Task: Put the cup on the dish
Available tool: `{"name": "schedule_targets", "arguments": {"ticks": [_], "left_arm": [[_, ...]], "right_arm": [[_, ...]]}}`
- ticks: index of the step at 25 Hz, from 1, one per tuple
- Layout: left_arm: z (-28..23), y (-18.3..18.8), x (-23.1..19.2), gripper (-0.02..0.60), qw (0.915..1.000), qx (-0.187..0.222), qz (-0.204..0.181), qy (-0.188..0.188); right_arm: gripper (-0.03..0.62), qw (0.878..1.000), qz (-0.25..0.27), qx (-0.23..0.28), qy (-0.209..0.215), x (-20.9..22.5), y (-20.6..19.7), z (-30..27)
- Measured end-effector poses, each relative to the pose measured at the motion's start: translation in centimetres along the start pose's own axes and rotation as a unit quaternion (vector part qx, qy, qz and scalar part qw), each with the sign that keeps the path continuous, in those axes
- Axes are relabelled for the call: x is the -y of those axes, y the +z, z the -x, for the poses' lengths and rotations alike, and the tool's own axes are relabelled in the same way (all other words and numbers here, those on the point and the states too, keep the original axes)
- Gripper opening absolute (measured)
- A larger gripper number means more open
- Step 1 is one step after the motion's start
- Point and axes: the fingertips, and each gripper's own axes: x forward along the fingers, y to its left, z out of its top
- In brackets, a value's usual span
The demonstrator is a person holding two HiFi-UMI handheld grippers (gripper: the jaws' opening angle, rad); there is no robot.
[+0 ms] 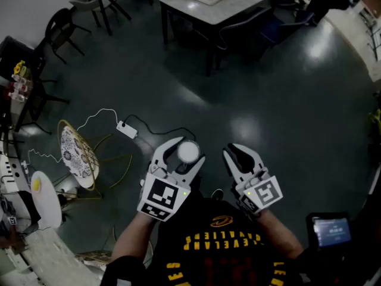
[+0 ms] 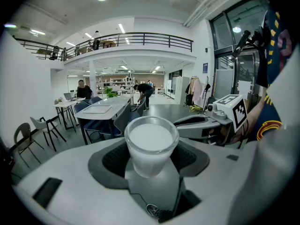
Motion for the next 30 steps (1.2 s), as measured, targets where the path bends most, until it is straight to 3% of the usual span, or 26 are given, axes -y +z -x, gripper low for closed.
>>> {"name": "schedule_targets", "arguments": {"ticks": [6,11,16,21,30], "left_arm": [[0.3,-0.3,9.7,0.264,0.9999,0.003,0.003,-0.016],[0.4,-0.2,13.2,0.264,0.9997,-0.005,-0.005,-0.023],[0.0,1.4,12.3,0.264,0.9996,-0.003,0.000,-0.029],[-0.9,3.8,10.4,0.264,0.9992,0.013,-0.004,-0.037],[-2.3,4.3,4.5,0.264,0.9986,0.004,-0.002,-0.052]], "right_arm": [[0.075,1.000,0.000,0.005,-0.007,0.2,-1.8,9.5],[0.075,1.000,-0.017,0.015,0.004,-0.4,-2.8,12.6],[0.080,0.999,0.026,-0.005,0.044,-2.4,-2.4,11.3],[0.172,0.995,0.043,-0.008,0.088,-3.8,-1.8,7.9],[0.197,0.995,0.062,0.000,0.082,-3.3,0.4,0.0]]}}
